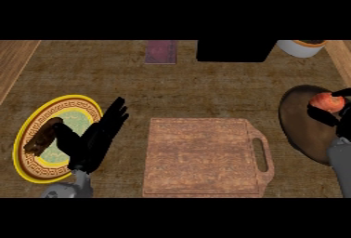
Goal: Pick the squash from the cutting board and place it in the pan
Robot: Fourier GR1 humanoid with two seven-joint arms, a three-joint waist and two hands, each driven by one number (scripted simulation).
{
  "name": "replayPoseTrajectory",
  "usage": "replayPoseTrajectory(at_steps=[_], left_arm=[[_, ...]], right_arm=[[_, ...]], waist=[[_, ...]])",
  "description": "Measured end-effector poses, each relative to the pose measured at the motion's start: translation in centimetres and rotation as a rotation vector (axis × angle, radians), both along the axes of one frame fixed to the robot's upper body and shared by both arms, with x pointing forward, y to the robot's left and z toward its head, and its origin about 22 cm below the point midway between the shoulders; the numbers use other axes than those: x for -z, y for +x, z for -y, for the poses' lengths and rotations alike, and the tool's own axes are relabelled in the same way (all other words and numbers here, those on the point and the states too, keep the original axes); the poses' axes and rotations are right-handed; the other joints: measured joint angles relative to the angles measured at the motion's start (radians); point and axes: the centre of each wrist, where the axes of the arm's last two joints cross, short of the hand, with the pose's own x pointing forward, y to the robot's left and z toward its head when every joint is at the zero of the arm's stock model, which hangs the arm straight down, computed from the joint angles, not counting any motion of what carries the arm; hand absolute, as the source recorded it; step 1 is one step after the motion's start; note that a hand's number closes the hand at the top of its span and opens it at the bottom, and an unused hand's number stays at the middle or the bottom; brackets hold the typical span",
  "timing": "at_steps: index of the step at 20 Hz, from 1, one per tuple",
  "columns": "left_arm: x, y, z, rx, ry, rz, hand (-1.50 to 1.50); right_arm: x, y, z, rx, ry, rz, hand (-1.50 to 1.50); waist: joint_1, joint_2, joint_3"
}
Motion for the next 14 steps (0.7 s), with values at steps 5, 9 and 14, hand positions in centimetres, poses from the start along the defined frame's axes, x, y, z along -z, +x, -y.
replayPoseTrajectory(at_steps=[5, 9, 14], left_arm=[[-0.5, 0.4, 0.1, 0.005, -0.008, 0.005, 0.00], [-0.5, 0.4, 0.6, 0.025, -0.004, 0.011, 0.00], [-0.6, 0.5, 0.8, 0.024, -0.010, 0.013, 0.00]], right_arm=[[0.6, 0.6, 3.5, 0.032, 0.024, -0.030, -1.50], [1.8, 0.1, 5.1, 0.064, 0.079, -0.217, -1.50], [2.0, 0.2, 6.1, 0.019, 0.162, -0.254, -1.50]], waist=[[0.007, 0.003, 0.000], [0.023, 0.009, 0.000], [0.025, 0.010, 0.002]])
